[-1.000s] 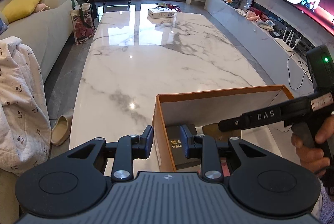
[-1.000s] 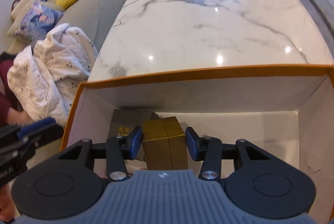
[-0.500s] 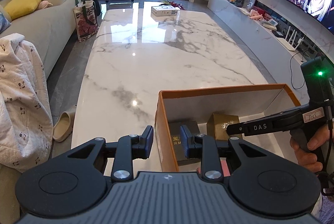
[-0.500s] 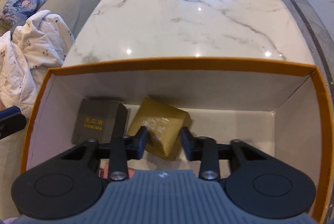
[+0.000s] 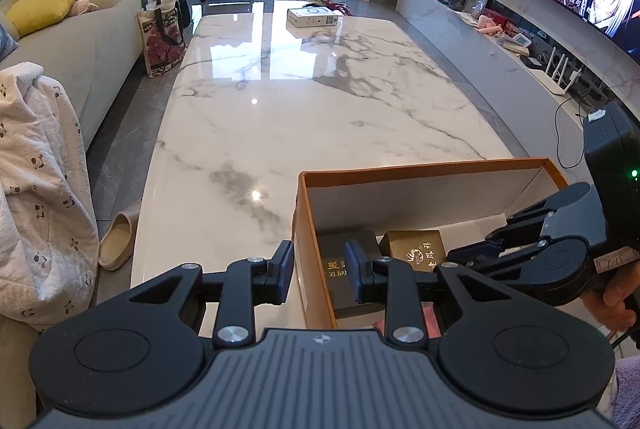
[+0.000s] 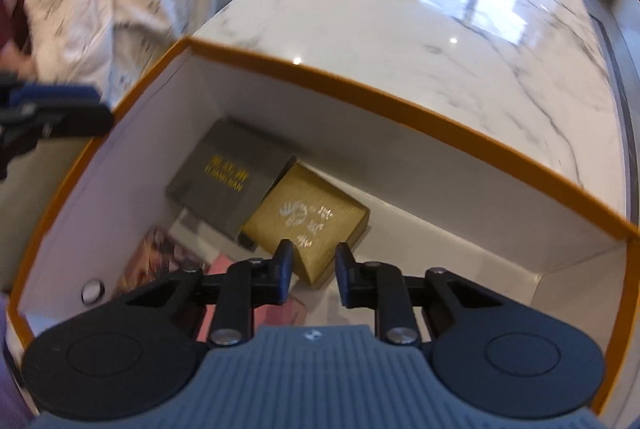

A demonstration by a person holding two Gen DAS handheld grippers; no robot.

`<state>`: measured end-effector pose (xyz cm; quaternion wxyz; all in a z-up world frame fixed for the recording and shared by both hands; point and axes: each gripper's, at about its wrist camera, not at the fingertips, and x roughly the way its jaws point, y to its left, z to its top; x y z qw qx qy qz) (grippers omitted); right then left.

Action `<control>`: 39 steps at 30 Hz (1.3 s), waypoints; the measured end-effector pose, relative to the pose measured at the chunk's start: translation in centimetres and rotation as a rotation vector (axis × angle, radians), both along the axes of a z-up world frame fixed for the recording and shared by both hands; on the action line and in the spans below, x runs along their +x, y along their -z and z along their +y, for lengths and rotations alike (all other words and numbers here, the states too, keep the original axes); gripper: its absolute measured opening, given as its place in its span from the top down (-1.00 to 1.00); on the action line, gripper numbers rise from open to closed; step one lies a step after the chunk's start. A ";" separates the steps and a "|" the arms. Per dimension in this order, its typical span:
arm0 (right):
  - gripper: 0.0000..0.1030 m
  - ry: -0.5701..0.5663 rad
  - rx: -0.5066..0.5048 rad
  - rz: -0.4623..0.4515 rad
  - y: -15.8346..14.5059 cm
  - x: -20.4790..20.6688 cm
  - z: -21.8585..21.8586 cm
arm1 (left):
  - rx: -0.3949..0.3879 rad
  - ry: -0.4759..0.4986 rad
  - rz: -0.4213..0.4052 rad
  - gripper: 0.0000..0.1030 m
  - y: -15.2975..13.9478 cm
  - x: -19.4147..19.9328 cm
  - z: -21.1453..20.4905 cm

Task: Organize objects
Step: 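Lower the tan cardboard box into the orange box and open the right tool, then lift both open tools up out of the orange box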

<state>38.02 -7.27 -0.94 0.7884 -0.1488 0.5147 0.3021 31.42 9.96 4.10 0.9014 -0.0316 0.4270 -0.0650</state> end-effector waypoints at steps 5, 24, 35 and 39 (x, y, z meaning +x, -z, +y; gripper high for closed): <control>0.54 0.059 0.036 -0.051 -0.6 1.3 -0.2 | 0.004 -0.012 0.003 0.38 0.2 0.4 0.1; 0.67 0.052 0.220 0.094 2.2 2.8 1.8 | -0.007 -0.014 0.030 0.38 1.0 0.7 0.8; 0.38 0.175 0.229 0.067 0.2 2.0 -1.6 | -0.017 -0.022 0.013 0.38 0.2 0.0 0.7; 0.38 0.233 0.243 0.096 1.2 2.0 -2.8 | -0.030 -0.020 0.018 0.38 0.2 -0.2 0.5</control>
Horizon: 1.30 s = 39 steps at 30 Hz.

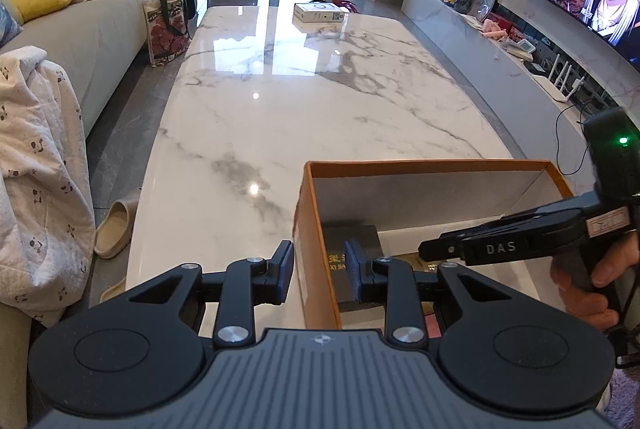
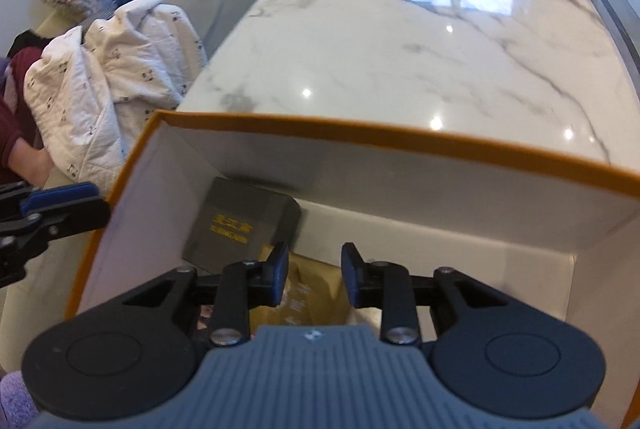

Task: Organize objects
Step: 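Lift both open tools up out of the orange box, then move both tools down to the plush toys and tape measure beside the box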

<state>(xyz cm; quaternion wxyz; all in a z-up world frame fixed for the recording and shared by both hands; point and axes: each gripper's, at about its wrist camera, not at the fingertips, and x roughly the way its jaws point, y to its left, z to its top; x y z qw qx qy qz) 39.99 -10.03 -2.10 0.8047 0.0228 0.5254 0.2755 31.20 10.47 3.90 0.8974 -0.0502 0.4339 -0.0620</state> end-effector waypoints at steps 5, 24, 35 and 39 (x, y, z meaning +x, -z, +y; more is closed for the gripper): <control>0.43 0.010 -0.002 -0.002 0.5 -0.2 0.3 | 0.016 -0.001 0.005 0.38 0.0 -0.4 -0.2; 0.23 -0.076 0.104 -0.370 -9.4 -15.9 -5.0 | -0.048 0.102 -0.100 0.38 -4.2 -11.3 -4.9; 0.17 0.069 0.103 -0.441 -4.3 -26.5 -9.3 | -0.088 0.087 -0.075 0.08 -0.5 -17.9 -6.8; 0.18 0.058 0.059 -0.442 -1.0 -27.1 -9.1 | -0.097 0.067 -0.062 0.08 1.4 -19.2 -7.4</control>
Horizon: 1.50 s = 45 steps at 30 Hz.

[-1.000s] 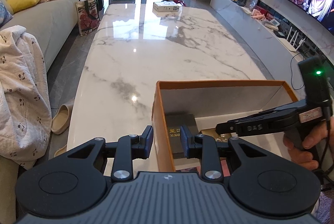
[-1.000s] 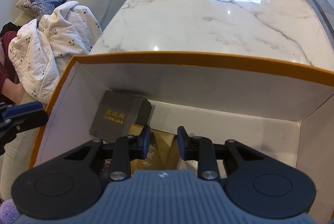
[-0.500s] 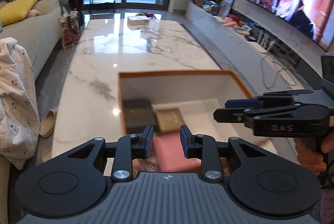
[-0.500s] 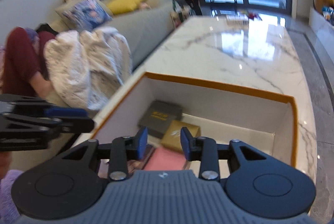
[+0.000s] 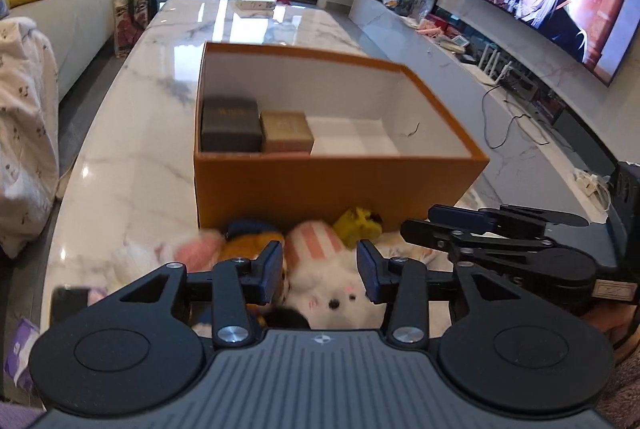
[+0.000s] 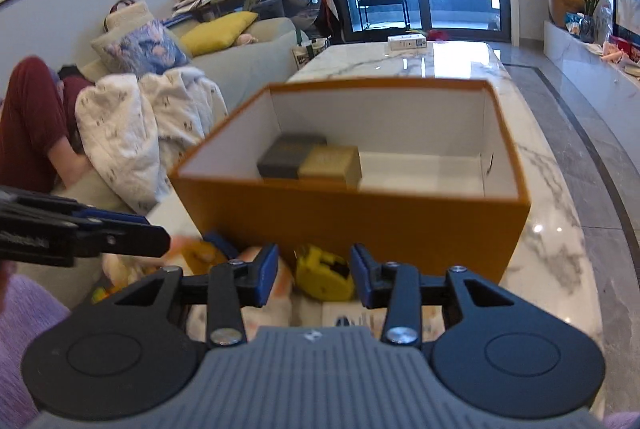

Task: Organize objects
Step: 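Move both tools down to the plush toys and tape measure beside the box, then grasp the brown teddy bear with the left tool while the right tool grasps the yellow tape measure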

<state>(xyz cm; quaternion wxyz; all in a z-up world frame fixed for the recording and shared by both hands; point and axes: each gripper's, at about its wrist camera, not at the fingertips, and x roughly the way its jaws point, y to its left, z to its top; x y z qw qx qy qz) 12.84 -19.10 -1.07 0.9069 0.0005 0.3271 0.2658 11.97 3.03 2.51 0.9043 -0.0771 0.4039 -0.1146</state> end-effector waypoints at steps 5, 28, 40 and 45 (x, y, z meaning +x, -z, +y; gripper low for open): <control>0.02 0.049 0.060 0.060 2.6 1.0 -0.6 | 0.133 -0.042 -0.011 0.03 1.7 0.2 -0.9; -0.26 0.088 0.249 0.278 7.2 6.9 1.8 | 0.236 -0.041 0.203 -0.22 4.7 3.0 -0.5; -0.03 0.072 0.115 0.180 7.6 6.3 3.5 | 0.152 -0.074 0.218 -0.18 5.7 2.8 0.6; -0.03 0.068 0.080 0.117 6.8 5.6 3.5 | 0.108 -0.096 0.201 -0.10 5.4 2.1 0.8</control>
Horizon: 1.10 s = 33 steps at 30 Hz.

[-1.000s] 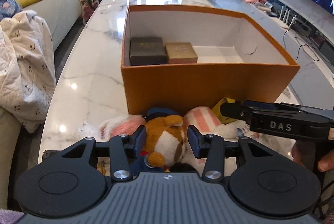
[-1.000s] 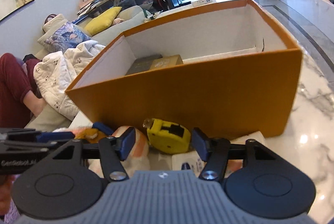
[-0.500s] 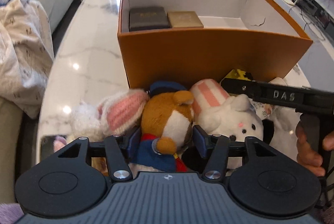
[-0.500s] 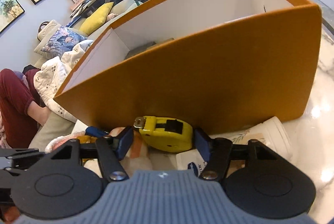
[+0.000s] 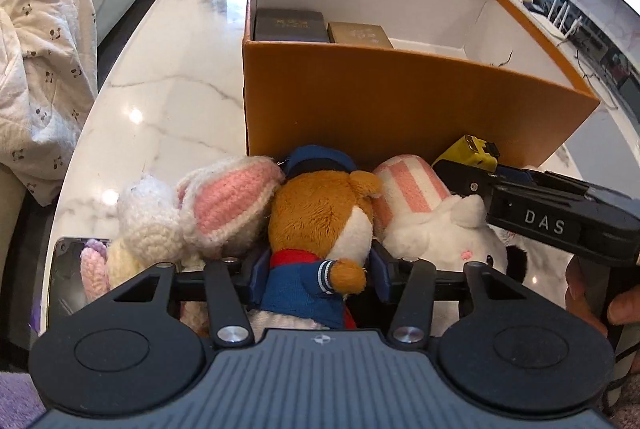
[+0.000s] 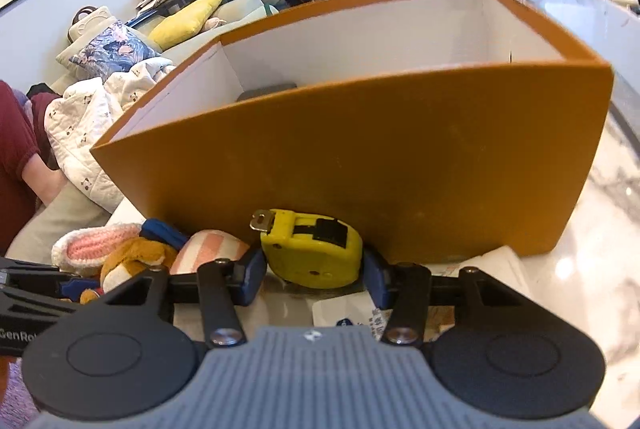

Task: Organize objects
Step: 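Lift the teddy bear and tape measure with both tools over the orange box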

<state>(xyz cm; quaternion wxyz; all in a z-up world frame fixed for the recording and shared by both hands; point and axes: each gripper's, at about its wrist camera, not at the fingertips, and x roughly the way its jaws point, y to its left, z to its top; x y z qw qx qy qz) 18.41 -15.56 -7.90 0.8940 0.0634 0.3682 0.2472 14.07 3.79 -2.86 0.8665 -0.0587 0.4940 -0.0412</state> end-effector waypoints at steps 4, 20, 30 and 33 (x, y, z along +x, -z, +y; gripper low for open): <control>-0.03 0.000 0.023 -0.038 -0.7 -0.9 -0.8 | -0.021 -0.007 -0.048 -0.08 -1.4 -1.0 0.0; -0.03 -0.058 0.261 -0.079 -9.7 -1.1 -3.7 | -0.152 0.000 -0.308 -0.08 -11.3 -1.0 1.8; -0.03 -0.060 0.131 0.124 -10.0 7.8 4.4 | -0.138 -0.038 -0.349 -0.08 -12.0 4.5 4.2; -0.03 -0.049 0.086 0.187 -9.0 10.2 7.3 | -0.156 -0.058 -0.350 -0.08 -11.6 5.8 5.5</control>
